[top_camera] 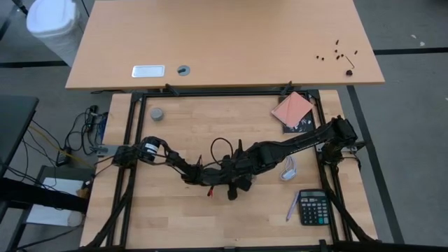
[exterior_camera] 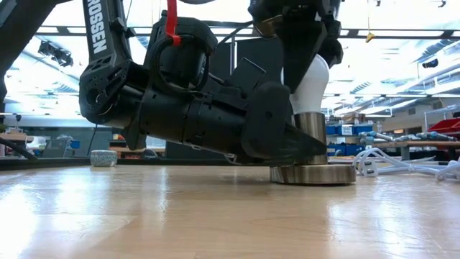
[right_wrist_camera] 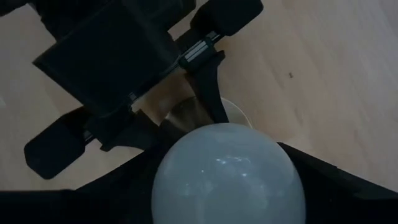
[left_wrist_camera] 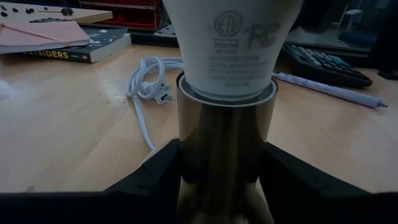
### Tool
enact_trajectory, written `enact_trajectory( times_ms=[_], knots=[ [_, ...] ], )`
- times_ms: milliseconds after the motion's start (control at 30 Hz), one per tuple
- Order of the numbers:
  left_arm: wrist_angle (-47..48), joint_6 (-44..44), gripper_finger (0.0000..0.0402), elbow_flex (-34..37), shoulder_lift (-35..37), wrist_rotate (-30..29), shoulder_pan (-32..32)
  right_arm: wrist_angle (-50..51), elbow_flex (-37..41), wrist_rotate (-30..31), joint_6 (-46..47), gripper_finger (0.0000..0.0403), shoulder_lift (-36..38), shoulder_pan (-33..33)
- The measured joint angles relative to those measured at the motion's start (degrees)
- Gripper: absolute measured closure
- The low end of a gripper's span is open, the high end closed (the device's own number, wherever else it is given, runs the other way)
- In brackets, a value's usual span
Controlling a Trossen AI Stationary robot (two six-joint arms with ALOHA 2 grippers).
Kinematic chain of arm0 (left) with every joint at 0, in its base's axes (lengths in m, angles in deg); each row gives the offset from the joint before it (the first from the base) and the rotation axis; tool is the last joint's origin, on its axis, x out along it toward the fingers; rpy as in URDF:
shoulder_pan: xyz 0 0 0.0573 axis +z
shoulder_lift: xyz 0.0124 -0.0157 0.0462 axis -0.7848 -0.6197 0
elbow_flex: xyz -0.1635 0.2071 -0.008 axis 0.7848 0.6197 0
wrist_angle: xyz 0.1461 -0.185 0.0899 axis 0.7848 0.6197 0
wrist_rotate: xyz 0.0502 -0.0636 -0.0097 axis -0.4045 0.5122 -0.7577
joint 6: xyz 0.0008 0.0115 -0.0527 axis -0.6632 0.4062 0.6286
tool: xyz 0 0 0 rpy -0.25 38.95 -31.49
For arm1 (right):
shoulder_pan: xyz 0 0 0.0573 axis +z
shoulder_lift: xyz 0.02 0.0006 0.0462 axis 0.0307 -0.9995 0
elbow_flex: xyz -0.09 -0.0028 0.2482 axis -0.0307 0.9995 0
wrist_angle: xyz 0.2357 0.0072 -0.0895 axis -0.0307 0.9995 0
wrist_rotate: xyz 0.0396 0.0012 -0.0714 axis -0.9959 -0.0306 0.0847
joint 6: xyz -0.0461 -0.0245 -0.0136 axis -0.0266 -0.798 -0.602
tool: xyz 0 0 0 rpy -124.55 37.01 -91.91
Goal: Screw lightbulb
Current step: Insert the white lightbulb into the golden lamp
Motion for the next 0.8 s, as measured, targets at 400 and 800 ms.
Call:
enact_trajectory(
  times_ms=[400, 800],
  knots=[
    [-0.2, 0.1, 0.0208, 0.0, 0.0, 0.0, 0.0, -0.1, 0.0, -0.2, -6.2, 0.0115, 0.2, 0.0],
    [-0.6, 0.0, 0.0208, -0.2, 0.1, 0.2, 0.0, 1.7, -1.9, -2.9, -22.7, 0.0115, 0.4, 0.0]
  ],
)
